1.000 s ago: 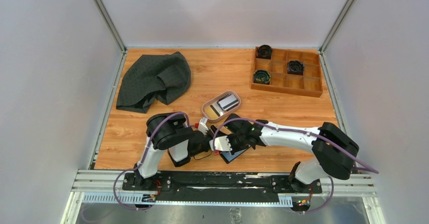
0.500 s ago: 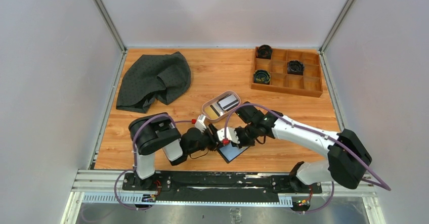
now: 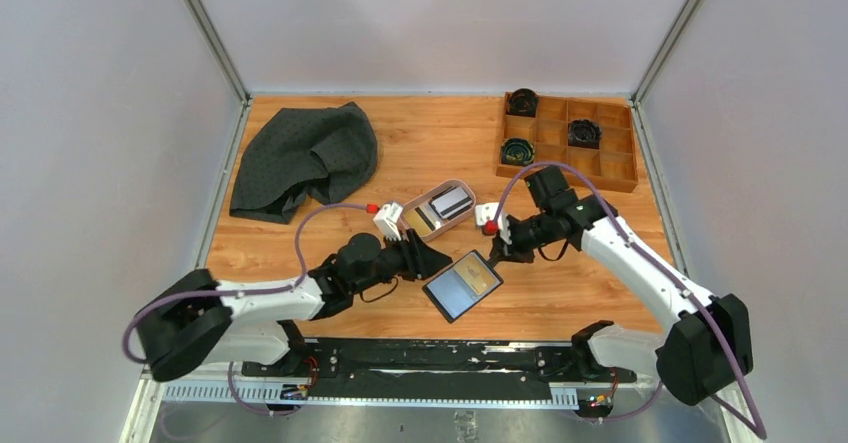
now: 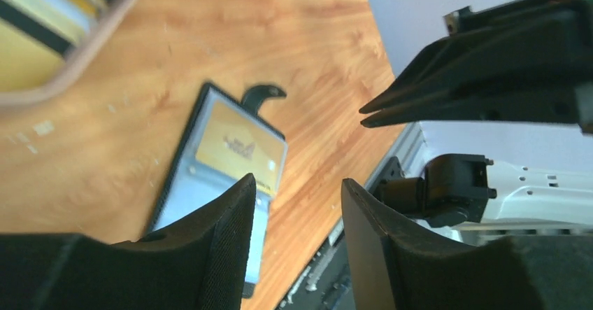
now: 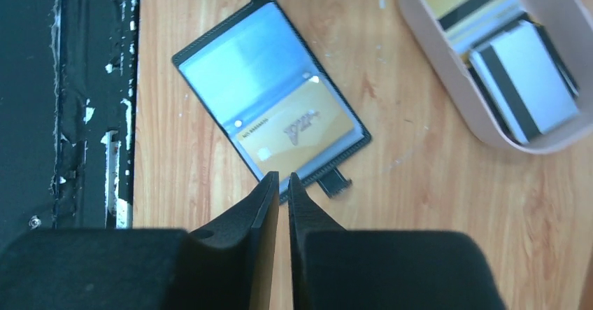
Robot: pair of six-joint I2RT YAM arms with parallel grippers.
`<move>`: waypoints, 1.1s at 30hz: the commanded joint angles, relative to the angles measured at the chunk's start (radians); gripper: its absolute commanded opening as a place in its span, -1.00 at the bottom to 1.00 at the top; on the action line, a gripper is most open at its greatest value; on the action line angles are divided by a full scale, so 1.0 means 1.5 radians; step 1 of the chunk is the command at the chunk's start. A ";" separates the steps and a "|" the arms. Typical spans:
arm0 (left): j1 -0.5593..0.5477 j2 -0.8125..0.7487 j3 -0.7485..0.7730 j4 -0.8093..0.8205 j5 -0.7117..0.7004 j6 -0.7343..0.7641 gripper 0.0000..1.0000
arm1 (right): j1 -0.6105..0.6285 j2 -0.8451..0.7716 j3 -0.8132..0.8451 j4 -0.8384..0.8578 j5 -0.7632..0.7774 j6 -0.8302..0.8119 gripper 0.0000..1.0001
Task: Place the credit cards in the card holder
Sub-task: Insert the credit card into the card holder.
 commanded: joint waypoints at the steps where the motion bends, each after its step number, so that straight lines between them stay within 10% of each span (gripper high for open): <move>1: 0.034 -0.122 0.035 -0.201 -0.014 0.180 0.07 | -0.075 -0.030 0.025 -0.037 -0.083 0.007 -0.70; 11: 0.119 -0.297 0.165 -0.507 -0.015 0.325 0.99 | -0.179 -0.064 0.126 -0.042 -0.202 0.147 -0.19; 19: 0.121 -0.344 0.241 -0.645 -0.085 0.361 1.00 | -0.180 0.006 0.380 -0.015 -0.333 0.467 -0.05; 23: 0.121 -0.344 0.249 -0.647 -0.073 0.345 1.00 | -0.179 0.021 0.409 0.231 -0.329 0.822 0.07; 26: 0.121 -0.343 0.243 -0.644 -0.071 0.332 1.00 | -0.178 0.025 0.415 0.422 -0.300 1.073 0.94; 33: 0.122 -0.315 0.252 -0.661 -0.079 0.327 1.00 | -0.177 0.036 0.565 0.273 -0.191 1.125 1.00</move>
